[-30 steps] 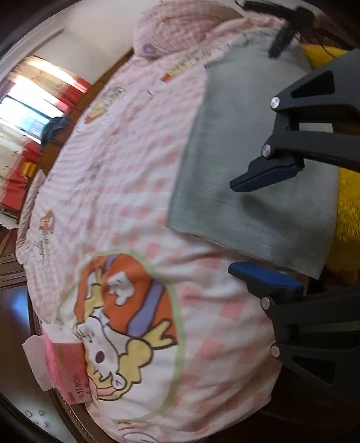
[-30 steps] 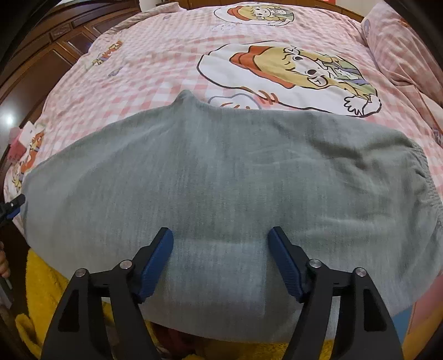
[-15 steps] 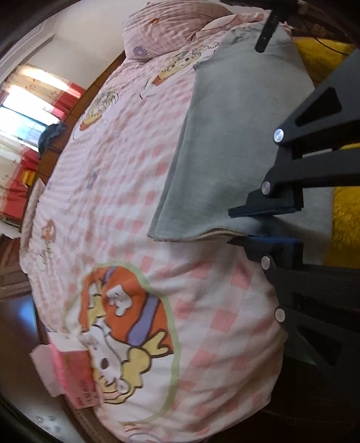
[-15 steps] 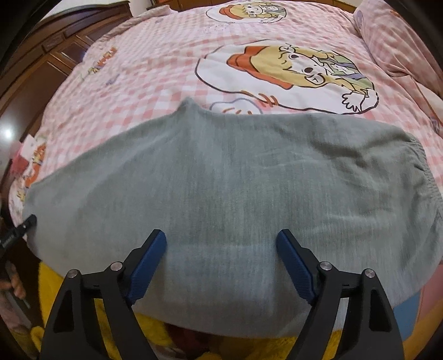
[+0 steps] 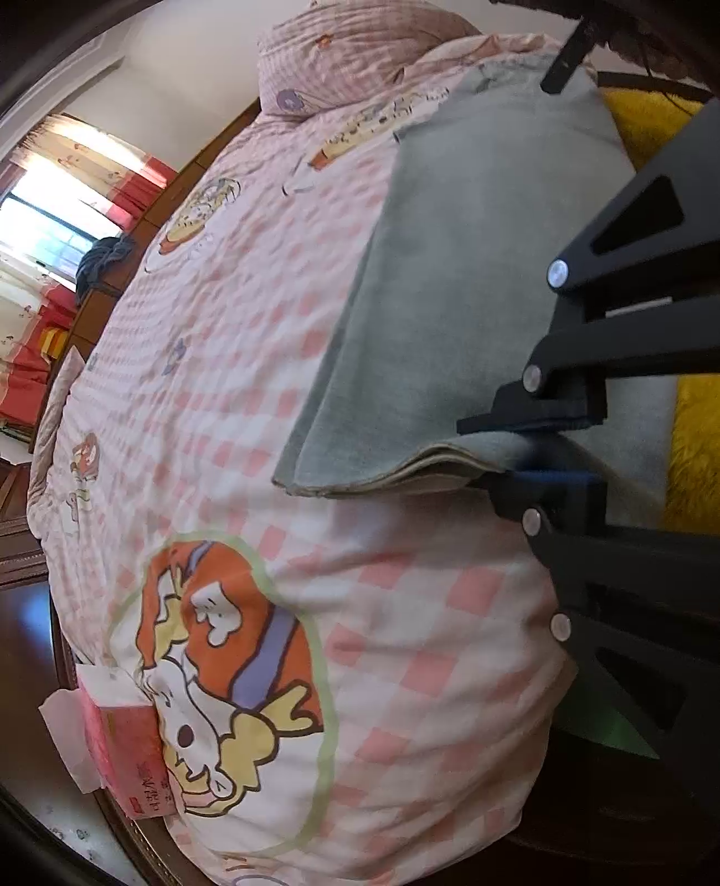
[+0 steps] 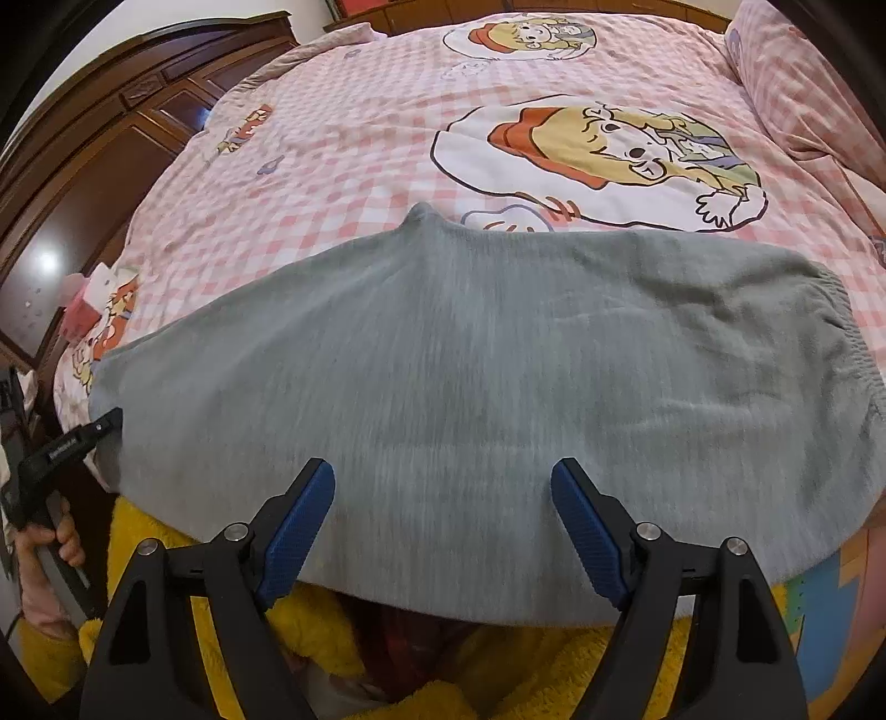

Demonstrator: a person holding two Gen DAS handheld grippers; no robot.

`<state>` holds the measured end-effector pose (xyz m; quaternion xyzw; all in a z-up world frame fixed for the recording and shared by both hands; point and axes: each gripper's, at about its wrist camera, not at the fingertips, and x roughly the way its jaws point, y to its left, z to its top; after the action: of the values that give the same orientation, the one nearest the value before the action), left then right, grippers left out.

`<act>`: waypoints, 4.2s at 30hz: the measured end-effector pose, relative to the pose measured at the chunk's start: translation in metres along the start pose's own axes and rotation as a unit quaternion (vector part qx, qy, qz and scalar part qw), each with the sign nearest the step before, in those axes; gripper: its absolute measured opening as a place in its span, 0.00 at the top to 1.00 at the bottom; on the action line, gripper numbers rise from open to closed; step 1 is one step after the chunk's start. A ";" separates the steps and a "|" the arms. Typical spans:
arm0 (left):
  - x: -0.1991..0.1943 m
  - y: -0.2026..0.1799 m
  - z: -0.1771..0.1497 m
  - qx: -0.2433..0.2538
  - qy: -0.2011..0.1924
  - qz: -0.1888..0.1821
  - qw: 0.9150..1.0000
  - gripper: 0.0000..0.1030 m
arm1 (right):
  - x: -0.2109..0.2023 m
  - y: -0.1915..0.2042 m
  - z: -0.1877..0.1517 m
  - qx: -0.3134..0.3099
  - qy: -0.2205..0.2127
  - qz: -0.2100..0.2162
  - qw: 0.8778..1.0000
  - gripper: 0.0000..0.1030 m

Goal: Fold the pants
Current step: 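Grasp the folded pants edge with the left tool and lift it, then lay the lifted edge over the pants and open the left tool, then lower the right tool onto the folded pants edge and close it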

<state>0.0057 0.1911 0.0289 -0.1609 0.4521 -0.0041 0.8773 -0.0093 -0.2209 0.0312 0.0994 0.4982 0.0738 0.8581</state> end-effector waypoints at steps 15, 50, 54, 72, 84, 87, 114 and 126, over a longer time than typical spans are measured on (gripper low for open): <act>-0.072 -0.128 0.001 0.064 -0.007 -0.123 0.990 0.91 | -0.037 -0.019 -0.012 0.014 -0.049 0.012 0.999 0.20; 0.017 -0.263 -0.042 0.197 0.086 -0.083 0.973 0.50 | -0.028 -0.069 -0.017 0.067 -0.039 0.001 0.997 0.20; 0.015 -0.235 -0.034 0.177 0.072 -0.042 0.981 0.49 | -0.023 -0.052 -0.009 0.047 -0.034 0.015 0.998 0.20; 0.021 -0.158 -0.026 0.103 0.071 0.011 0.992 0.40 | 0.026 0.026 0.019 -0.023 0.024 0.054 0.998 0.32; 0.026 -0.152 -0.029 0.089 0.076 0.004 0.993 0.37 | 0.039 0.037 0.020 -0.037 0.030 0.042 0.998 0.32; 0.028 -0.151 -0.031 0.088 0.076 0.004 0.993 0.36 | 0.040 0.038 0.020 -0.038 0.029 0.038 0.998 0.32; 0.031 -0.151 -0.033 0.088 0.075 0.002 0.993 0.33 | 0.038 0.043 0.026 -0.010 0.007 0.061 0.998 0.59; 0.031 -0.151 -0.033 0.090 0.073 0.007 0.993 0.32 | 0.030 0.045 0.026 0.004 -0.003 0.079 0.997 0.64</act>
<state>0.0192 0.0339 0.0297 -0.0774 0.5139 -0.0507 0.8529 0.0271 -0.1733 0.0294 0.1423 0.4866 0.1386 0.8507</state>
